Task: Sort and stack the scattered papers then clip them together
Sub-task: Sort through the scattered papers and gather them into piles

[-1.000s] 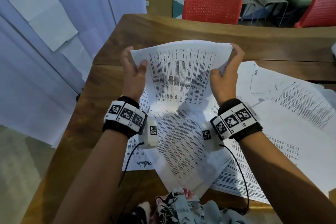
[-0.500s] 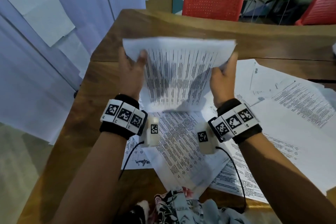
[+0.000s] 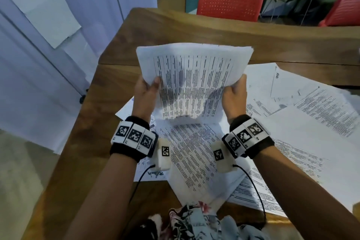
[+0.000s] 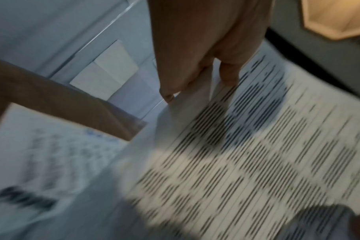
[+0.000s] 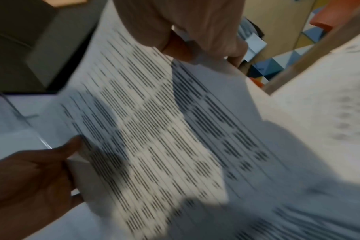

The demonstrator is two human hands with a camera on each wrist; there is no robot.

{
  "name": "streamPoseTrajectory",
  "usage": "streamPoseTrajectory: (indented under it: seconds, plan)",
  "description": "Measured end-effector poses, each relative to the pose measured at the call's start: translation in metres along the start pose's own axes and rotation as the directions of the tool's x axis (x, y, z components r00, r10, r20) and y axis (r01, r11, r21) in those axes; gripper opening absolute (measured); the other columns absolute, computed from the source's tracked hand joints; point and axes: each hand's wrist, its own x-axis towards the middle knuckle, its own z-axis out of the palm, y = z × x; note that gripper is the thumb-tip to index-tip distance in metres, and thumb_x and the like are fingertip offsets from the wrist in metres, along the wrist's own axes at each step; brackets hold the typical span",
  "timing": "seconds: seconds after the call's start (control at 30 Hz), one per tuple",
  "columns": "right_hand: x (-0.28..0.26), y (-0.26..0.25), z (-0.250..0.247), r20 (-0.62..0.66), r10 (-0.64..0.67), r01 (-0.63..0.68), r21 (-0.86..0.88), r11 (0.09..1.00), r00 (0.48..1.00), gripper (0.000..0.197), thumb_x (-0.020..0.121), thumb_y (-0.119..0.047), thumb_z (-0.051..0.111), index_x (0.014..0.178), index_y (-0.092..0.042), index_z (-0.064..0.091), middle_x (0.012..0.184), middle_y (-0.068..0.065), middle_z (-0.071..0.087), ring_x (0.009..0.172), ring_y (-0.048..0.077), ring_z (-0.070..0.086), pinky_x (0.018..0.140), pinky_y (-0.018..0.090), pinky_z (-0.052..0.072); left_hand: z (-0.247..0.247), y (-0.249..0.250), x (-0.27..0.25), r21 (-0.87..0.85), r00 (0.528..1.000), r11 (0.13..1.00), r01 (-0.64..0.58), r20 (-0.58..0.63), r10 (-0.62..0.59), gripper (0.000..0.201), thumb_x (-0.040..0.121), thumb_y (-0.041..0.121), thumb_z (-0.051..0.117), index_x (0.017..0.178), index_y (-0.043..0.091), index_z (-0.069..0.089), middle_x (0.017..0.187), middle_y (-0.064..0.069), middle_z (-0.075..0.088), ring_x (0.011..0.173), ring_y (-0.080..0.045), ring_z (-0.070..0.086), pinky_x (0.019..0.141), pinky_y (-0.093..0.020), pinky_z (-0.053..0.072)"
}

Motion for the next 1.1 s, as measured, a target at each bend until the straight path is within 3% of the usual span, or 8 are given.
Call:
streamPoseTrajectory:
  seconds: [0.13,0.27,0.4,0.57,0.7,0.8,0.93,1.1]
  plan:
    - [-0.012,0.014,0.004,0.055,0.077,-0.072,-0.082,0.994,0.996,0.025,0.089,0.008,0.032,0.113,0.006,0.037,0.089,0.002,0.05,0.076,0.013,0.048,0.048,-0.002,0.036,-0.003,-0.024,-0.009,0.126,0.992,0.986,0.108,0.044,-0.114,0.036,0.095,0.005,0.046,0.131,0.003,0.044,0.111,-0.005,0.059,0.111,-0.029,0.057,0.096,-0.037,0.049]
    - [-0.011,-0.002,0.014,0.089,0.078,-0.077,-0.016,0.997,0.993,0.014,0.091,0.006,0.03,0.097,-0.006,0.032,0.072,-0.007,0.039,0.062,0.002,0.038,0.045,0.003,0.033,-0.016,-0.008,0.007,0.173,0.991,0.976,0.13,-0.025,-0.128,0.034,0.096,0.003,0.044,0.13,0.004,0.048,0.107,-0.003,0.062,0.088,-0.009,0.061,0.064,-0.011,0.051]
    - [-0.017,-0.003,0.04,0.278,0.09,-0.054,-0.132,0.99,0.956,0.009,0.093,-0.004,0.038,0.093,-0.009,0.03,0.07,-0.003,0.036,0.058,0.007,0.033,0.054,0.016,0.034,-0.051,-0.001,0.033,0.29,0.98,0.95,0.118,-0.188,-0.064,0.035,0.092,0.002,0.051,0.126,-0.006,0.051,0.118,-0.018,0.06,0.109,-0.029,0.057,0.07,-0.013,0.037]
    - [-0.039,0.019,0.078,0.576,0.269,-0.028,-0.392,0.92,0.772,0.021,0.094,-0.013,0.046,0.078,-0.011,0.032,0.068,-0.003,0.033,0.062,0.014,0.036,0.059,0.026,0.036,-0.114,-0.027,0.057,0.439,0.931,0.83,0.344,-0.277,-0.239,0.05,0.077,0.017,0.066,0.122,-0.001,0.054,0.121,-0.019,0.061,0.115,-0.034,0.057,0.101,-0.041,0.045]
    - [-0.051,0.024,0.096,0.699,0.383,-0.095,-0.413,0.906,0.604,0.035,0.093,-0.002,0.048,0.067,-0.021,0.035,0.067,-0.003,0.046,0.046,0.005,0.05,0.035,0.009,0.038,-0.146,-0.043,0.057,0.574,0.891,0.684,0.45,-0.336,-0.305,0.047,0.085,0.014,0.063,0.127,-0.003,0.052,0.129,-0.019,0.057,0.118,-0.033,0.055,0.1,-0.037,0.043]
    - [-0.061,0.032,0.112,0.718,0.467,-0.006,-0.542,0.84,0.516,0.029,0.091,-0.003,0.052,0.066,-0.015,0.043,0.065,0.001,0.053,0.042,0.001,0.057,0.039,0.01,0.042,-0.156,-0.058,0.05,0.6,0.855,0.609,0.518,-0.389,-0.344,0.046,0.086,0.015,0.064,0.127,-0.004,0.053,0.131,-0.021,0.055,0.118,-0.034,0.054,0.099,-0.039,0.043]
    - [-0.074,0.044,0.127,0.674,0.532,0.122,-0.671,0.731,0.513,0.018,0.088,-0.007,0.058,0.101,0.004,0.053,0.101,0.021,0.064,0.096,0.033,0.064,0.083,0.04,0.055,-0.16,-0.079,0.035,0.617,0.793,0.498,0.609,-0.448,-0.413,0.042,0.089,0.011,0.056,0.128,-0.005,0.047,0.132,-0.023,0.052,0.121,-0.038,0.051,0.099,-0.04,0.042]
    - [-0.073,0.052,0.124,0.64,0.495,0.102,-0.665,0.74,0.588,0.017,0.086,-0.007,0.059,0.093,-0.007,0.044,0.105,0.02,0.06,0.091,0.032,0.062,0.079,0.039,0.054,-0.151,-0.096,0.023,0.592,0.752,0.465,0.659,-0.539,-0.379,0.069,0.081,0.004,0.063,0.138,0.001,0.027,0.144,-0.024,0.033,0.134,-0.037,0.031,0.11,-0.044,0.03]
